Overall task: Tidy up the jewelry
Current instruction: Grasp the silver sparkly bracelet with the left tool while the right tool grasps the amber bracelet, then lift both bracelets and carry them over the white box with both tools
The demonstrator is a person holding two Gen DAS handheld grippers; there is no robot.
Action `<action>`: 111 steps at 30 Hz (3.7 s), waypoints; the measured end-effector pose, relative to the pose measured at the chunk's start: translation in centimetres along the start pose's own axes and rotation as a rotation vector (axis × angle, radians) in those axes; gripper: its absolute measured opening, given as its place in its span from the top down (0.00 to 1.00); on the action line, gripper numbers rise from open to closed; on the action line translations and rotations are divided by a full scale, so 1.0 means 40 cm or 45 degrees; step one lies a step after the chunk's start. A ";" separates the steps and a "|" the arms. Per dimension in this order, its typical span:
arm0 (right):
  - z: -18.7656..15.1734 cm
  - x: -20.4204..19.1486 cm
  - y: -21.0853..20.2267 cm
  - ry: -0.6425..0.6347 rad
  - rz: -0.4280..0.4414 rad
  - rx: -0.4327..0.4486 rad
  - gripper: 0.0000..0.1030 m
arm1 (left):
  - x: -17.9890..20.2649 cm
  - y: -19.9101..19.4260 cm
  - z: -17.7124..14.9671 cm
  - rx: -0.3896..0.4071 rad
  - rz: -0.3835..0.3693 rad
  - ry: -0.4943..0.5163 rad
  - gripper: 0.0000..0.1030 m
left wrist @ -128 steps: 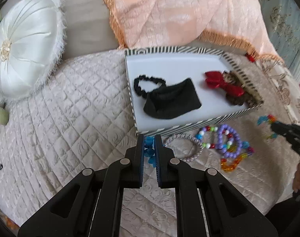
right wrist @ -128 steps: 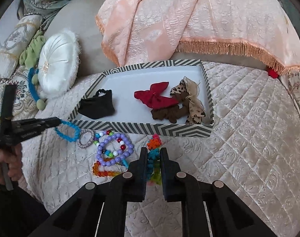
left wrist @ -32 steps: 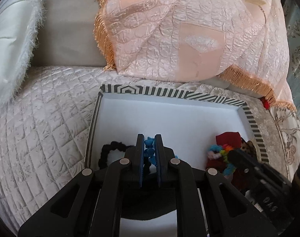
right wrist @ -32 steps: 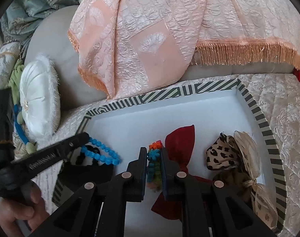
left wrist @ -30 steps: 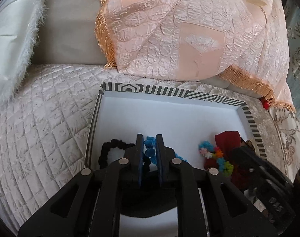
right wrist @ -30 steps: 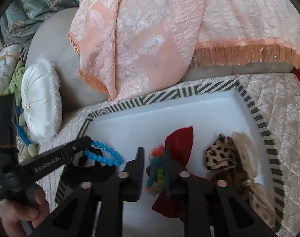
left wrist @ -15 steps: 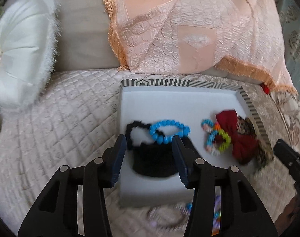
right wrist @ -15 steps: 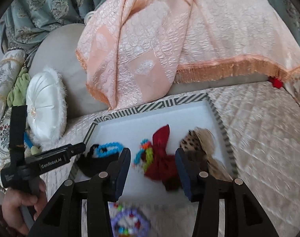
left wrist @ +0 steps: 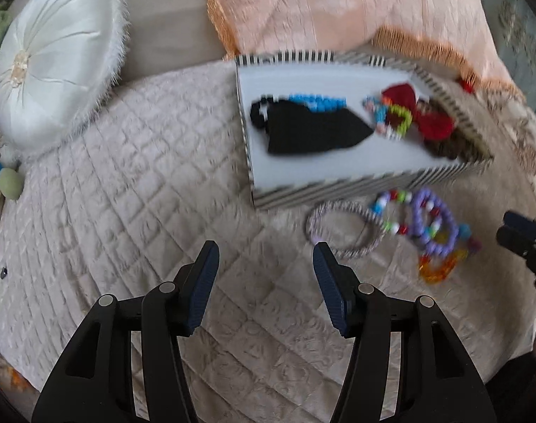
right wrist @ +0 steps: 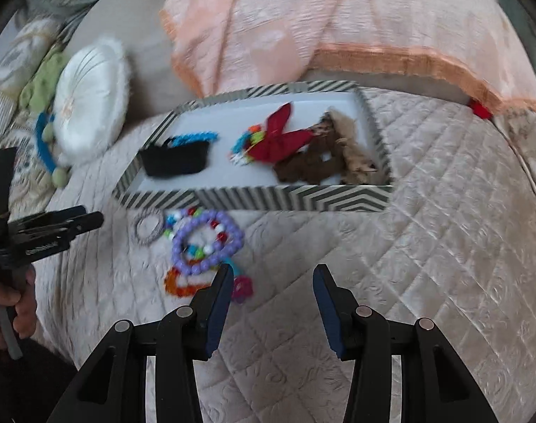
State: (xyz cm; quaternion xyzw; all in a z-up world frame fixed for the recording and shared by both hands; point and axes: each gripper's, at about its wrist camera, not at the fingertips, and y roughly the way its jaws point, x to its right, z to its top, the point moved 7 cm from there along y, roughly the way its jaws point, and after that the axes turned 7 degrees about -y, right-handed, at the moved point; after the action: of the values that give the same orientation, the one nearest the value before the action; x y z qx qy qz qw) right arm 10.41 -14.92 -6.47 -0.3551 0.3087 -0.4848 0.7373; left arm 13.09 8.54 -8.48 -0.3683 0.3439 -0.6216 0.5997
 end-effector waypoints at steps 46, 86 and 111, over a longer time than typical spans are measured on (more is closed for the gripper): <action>-0.003 -0.059 -0.042 -0.223 -0.004 0.012 0.92 | 0.134 -0.045 0.016 0.138 -0.188 0.124 0.93; 0.047 -0.014 -0.077 -0.051 -0.072 0.149 0.92 | 0.122 -0.030 0.030 0.135 -0.100 0.091 0.93; 0.104 0.003 -0.104 -0.015 -0.055 0.236 0.92 | 0.138 -0.077 0.099 0.184 -0.159 0.059 0.93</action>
State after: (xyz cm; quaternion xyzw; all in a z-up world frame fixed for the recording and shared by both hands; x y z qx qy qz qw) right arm 11.70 -15.25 -0.74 -0.2945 0.2506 -0.5249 0.7582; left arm 14.97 3.22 -3.62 -0.3304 0.2882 -0.6893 0.5767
